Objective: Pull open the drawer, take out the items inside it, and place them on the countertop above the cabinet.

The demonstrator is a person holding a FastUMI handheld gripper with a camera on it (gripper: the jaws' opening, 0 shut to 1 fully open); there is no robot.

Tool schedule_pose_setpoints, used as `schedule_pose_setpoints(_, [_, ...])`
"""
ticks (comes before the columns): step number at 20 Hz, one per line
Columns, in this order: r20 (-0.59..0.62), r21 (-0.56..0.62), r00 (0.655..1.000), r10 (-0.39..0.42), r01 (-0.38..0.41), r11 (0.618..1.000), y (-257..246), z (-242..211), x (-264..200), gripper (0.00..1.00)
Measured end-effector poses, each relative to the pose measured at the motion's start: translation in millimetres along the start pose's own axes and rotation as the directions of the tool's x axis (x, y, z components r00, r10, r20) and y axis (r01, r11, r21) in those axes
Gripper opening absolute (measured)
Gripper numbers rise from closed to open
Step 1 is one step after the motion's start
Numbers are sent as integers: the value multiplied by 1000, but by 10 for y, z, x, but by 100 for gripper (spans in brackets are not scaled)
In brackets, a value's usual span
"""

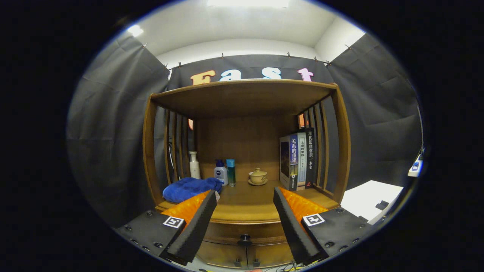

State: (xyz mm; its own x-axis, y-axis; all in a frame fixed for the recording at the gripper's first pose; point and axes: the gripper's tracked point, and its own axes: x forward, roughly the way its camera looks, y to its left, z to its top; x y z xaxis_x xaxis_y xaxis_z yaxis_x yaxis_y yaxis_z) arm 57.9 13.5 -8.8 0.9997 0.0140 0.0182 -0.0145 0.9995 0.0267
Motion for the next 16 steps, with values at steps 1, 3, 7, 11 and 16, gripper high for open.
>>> schedule_pose_setpoints(1, [3,3,1000,6,-6,1000,14,-21,70,98])
schedule_pose_setpoints(3, [-11,-9,1000,-2,2,1000,-3,-153,191,98])
schedule_pose_setpoints(7, [-77,-5,997,-25,24,1000,-111,-711,429,98])
schedule_pose_setpoints(11, [-125,3,992,-19,19,1000,-148,-1396,626,99])
schedule_pose_setpoints(16, [-182,-29,981,-63,58,998,-299,-2011,707,98])
